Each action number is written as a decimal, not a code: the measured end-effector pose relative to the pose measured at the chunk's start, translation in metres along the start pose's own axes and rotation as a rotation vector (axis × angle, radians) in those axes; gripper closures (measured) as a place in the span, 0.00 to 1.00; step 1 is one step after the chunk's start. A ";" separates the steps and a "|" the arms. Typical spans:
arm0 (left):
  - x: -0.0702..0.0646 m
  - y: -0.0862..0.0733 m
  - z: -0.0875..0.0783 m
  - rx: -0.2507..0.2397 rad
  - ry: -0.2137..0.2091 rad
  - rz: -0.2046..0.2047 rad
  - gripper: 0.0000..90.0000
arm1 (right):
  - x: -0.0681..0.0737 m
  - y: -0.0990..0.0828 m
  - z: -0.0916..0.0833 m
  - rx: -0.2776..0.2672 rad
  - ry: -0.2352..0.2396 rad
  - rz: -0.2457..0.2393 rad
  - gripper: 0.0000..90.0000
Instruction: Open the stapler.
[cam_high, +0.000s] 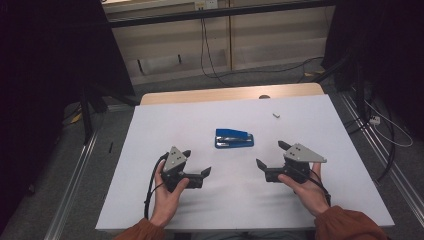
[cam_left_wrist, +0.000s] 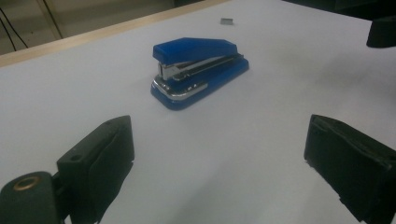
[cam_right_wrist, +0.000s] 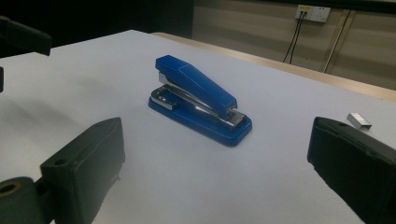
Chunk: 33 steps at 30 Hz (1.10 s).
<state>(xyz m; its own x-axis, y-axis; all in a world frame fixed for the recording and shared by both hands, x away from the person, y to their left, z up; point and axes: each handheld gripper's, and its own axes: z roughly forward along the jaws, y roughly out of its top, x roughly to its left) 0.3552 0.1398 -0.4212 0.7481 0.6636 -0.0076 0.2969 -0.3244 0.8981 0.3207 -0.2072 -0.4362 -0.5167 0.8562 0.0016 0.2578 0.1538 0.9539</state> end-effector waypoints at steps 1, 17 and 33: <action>0.001 0.002 0.003 -0.026 0.006 0.011 0.07 | 0.001 -0.001 0.003 0.010 0.006 0.003 0.04; 0.018 0.009 0.033 -0.001 0.031 0.005 0.06 | 0.001 0.005 0.026 -0.012 -0.030 0.011 0.07; 0.030 0.025 0.054 -0.006 0.063 0.044 0.09 | 0.000 0.013 0.053 0.026 0.047 0.076 0.15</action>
<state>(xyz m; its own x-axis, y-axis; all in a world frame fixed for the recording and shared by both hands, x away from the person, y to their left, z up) 0.4173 0.1151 -0.4234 0.7217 0.6897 0.0592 0.2610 -0.3503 0.8996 0.3675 -0.1784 -0.4398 -0.5329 0.8416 0.0882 0.3185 0.1029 0.9423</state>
